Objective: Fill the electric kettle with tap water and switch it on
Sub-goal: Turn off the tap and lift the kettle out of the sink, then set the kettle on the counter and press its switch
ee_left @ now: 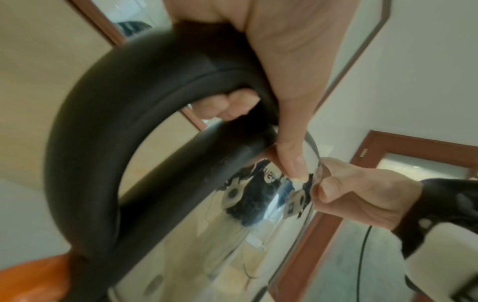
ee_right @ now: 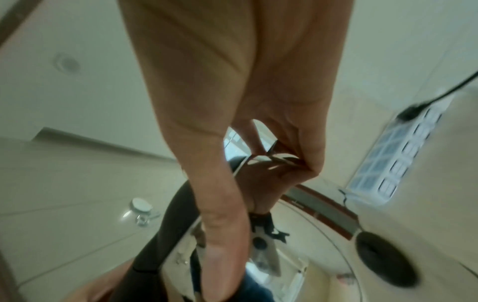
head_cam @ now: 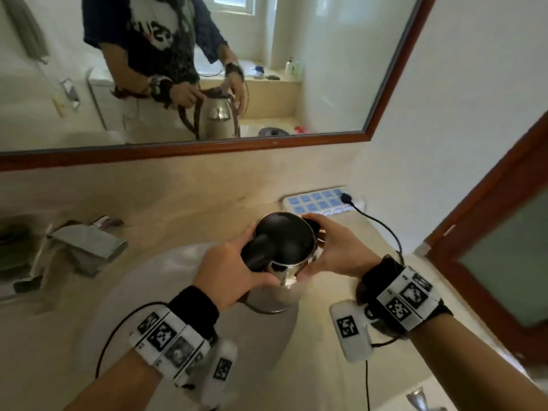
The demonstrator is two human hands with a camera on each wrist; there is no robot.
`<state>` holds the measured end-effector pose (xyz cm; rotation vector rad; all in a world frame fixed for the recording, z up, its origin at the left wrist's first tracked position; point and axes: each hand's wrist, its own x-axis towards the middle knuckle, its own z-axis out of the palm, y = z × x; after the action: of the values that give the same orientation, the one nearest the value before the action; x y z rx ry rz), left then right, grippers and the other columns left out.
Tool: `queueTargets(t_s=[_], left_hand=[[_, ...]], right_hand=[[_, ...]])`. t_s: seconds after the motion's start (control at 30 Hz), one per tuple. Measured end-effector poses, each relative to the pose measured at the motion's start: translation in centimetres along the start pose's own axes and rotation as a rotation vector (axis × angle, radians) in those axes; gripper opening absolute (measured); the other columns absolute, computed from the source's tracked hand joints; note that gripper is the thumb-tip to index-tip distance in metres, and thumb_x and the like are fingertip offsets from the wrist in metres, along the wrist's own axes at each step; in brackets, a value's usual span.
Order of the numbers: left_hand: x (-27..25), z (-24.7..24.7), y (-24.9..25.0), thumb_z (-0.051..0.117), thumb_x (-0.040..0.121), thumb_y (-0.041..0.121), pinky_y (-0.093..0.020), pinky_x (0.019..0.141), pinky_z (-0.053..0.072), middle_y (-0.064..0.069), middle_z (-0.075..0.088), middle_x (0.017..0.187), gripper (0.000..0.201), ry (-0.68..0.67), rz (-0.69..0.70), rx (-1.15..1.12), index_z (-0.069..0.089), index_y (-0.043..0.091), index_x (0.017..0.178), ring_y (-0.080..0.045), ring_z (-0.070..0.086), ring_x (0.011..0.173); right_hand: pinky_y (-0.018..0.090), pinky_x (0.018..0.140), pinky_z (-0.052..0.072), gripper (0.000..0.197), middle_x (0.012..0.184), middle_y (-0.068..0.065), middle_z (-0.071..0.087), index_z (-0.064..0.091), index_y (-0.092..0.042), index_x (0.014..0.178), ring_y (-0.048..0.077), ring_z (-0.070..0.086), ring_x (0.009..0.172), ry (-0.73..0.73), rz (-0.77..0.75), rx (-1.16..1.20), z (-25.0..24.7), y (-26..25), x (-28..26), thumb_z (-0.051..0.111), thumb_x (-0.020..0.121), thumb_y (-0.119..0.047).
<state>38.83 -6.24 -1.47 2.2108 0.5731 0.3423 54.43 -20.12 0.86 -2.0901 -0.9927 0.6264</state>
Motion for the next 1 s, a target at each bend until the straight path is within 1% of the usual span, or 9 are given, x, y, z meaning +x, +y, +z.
queueTargets(t_s=[0.07,0.2,0.33,0.47,0.63,0.7,0.8,0.87,1.0], left_hand=[[0.4,1.2,2.9,0.087,0.050,0.035,-0.030,0.093,0.046,-0.003,0.064,0.122,0.102,-0.038,0.083,-0.013,0.035,0.030,0.138,-0.020,0.058,0.110],[1.1,4.9,8.5,0.086,0.051,0.037,-0.022,0.092,0.039,-0.003,0.061,0.126,0.097,-0.111,0.245,0.002,0.039,0.025,0.136,-0.021,0.055,0.115],[1.8,10.1,12.5,0.086,0.052,0.037,-0.018,0.093,0.034,-0.003,0.060,0.128,0.097,-0.202,0.342,-0.024,0.039,0.022,0.136,-0.021,0.054,0.118],[2.7,15.3,14.3,0.085,0.053,0.037,-0.017,0.089,0.037,-0.001,0.063,0.121,0.096,-0.280,0.319,-0.022,0.038,0.026,0.136,-0.017,0.057,0.110],[3.9,19.9,14.8,0.085,0.052,0.039,-0.014,0.088,0.034,0.003,0.063,0.121,0.094,-0.288,0.264,0.001,0.039,0.030,0.134,-0.013,0.056,0.110],[4.7,20.7,15.0,0.085,0.052,0.037,-0.014,0.089,0.034,0.003,0.063,0.120,0.093,-0.248,0.247,0.001,0.041,0.029,0.133,-0.013,0.056,0.109],[5.1,21.3,15.2,0.086,0.051,0.035,-0.014,0.088,0.034,0.001,0.065,0.116,0.092,-0.215,0.239,0.003,0.043,0.027,0.132,-0.013,0.056,0.106],[5.0,21.5,15.1,0.086,0.052,0.034,-0.010,0.084,0.032,0.002,0.064,0.115,0.092,-0.197,0.216,-0.005,0.042,0.027,0.133,-0.008,0.054,0.101],[4.5,22.0,14.7,0.085,0.052,0.038,0.000,0.075,0.031,0.005,0.062,0.116,0.096,-0.167,0.179,-0.018,0.037,0.028,0.135,-0.003,0.049,0.096]], right_hand=[[0.043,0.102,0.045,0.091,0.113,-0.008,0.060,0.048,-0.029,0.113,0.017,0.058,0.111,0.068,0.026,0.000,-2.7,0.4,-2.7,0.092,0.034,-0.021],[0.044,0.102,0.045,0.083,0.109,-0.012,0.061,0.052,-0.042,0.101,0.016,0.059,0.109,0.208,0.089,0.018,-7.5,2.8,-7.8,0.090,0.029,-0.028],[0.044,0.101,0.046,0.089,0.112,-0.006,0.063,0.053,-0.033,0.107,0.017,0.060,0.108,0.280,0.175,0.036,-11.2,6.5,-12.0,0.088,0.025,-0.037],[0.047,0.094,0.050,0.083,0.103,-0.005,0.065,0.057,-0.025,0.105,0.020,0.062,0.101,0.294,0.218,0.008,-13.8,11.1,-13.8,0.090,0.030,-0.035],[0.043,0.096,0.049,0.080,0.105,-0.008,0.065,0.055,-0.032,0.104,0.015,0.061,0.102,0.260,0.206,0.029,-15.5,15.8,-13.6,0.088,0.031,-0.036],[0.042,0.096,0.049,0.080,0.106,-0.008,0.064,0.054,-0.034,0.105,0.016,0.060,0.103,0.243,0.178,0.028,-16.4,16.7,-12.8,0.087,0.032,-0.037],[0.041,0.096,0.049,0.082,0.108,-0.006,0.064,0.053,-0.026,0.112,0.016,0.059,0.104,0.199,0.150,0.039,-17.1,17.8,-11.8,0.091,0.038,-0.027],[0.039,0.095,0.051,0.080,0.108,-0.006,0.063,0.052,-0.024,0.113,0.015,0.060,0.103,0.162,0.141,0.039,-17.3,18.0,-11.3,0.091,0.044,-0.020],[0.034,0.096,0.050,0.078,0.111,-0.007,0.062,0.050,-0.027,0.113,0.015,0.058,0.106,0.071,0.125,0.039,-17.8,18.2,-10.7,0.090,0.046,-0.019]])
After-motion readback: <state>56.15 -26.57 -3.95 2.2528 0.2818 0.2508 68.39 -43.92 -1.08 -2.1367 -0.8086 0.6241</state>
